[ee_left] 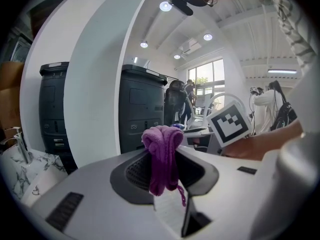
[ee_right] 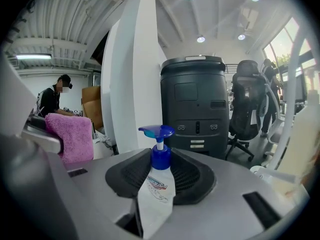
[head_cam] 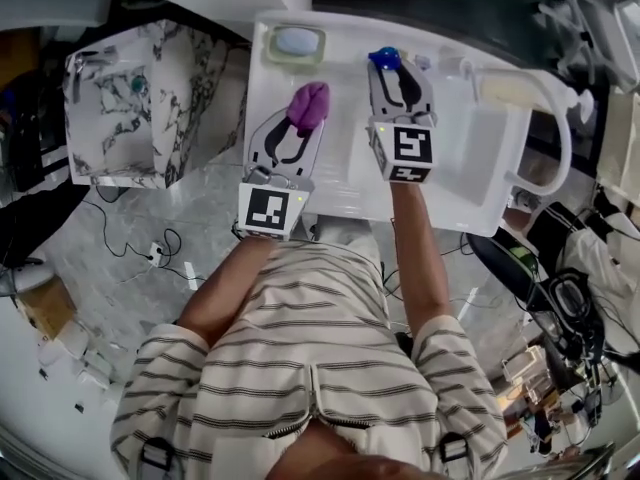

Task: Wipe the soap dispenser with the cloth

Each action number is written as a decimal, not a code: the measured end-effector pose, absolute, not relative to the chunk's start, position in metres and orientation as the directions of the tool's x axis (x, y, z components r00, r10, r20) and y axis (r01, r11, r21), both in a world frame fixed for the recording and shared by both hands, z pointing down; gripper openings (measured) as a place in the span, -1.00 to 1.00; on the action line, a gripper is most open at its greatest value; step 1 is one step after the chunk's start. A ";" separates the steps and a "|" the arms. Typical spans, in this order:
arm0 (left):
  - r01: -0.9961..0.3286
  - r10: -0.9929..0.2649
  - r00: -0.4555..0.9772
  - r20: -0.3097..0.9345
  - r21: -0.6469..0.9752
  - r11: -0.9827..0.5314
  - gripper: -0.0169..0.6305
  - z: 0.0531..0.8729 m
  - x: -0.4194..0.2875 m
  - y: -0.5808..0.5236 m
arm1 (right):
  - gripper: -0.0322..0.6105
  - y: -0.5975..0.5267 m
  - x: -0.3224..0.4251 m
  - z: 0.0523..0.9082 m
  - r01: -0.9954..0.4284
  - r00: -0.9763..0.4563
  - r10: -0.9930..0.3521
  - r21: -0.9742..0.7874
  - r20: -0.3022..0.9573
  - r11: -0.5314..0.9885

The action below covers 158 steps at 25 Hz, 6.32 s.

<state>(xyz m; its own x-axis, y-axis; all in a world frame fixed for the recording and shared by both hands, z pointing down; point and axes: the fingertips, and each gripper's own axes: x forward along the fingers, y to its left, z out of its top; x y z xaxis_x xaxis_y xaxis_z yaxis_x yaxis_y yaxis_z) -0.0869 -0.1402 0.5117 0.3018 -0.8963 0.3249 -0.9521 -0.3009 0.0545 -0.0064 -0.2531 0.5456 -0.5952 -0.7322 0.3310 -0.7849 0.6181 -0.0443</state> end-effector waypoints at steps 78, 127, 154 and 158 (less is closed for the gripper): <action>-0.630 -0.621 0.766 0.165 -0.002 -0.777 -0.58 0.418 0.030 -0.060 | -0.48 -0.111 0.032 0.369 -0.818 -0.572 -0.794 -0.073 0.208 0.570; -0.619 -0.598 0.775 0.202 0.056 -0.783 -0.58 0.433 0.018 -0.062 | -0.48 -0.099 0.063 0.356 -0.842 -0.539 -0.822 -0.112 0.185 0.528; -0.485 -0.468 0.868 0.164 0.084 -0.870 -0.58 0.414 0.002 -0.076 | -0.48 -0.072 0.068 0.368 -0.756 -0.653 -0.733 -0.108 0.193 0.646; -0.427 -0.413 0.897 0.161 0.068 -0.902 -0.58 0.413 0.005 -0.075 | -0.48 -0.068 0.066 0.367 -0.727 -0.686 -0.704 -0.117 0.186 0.677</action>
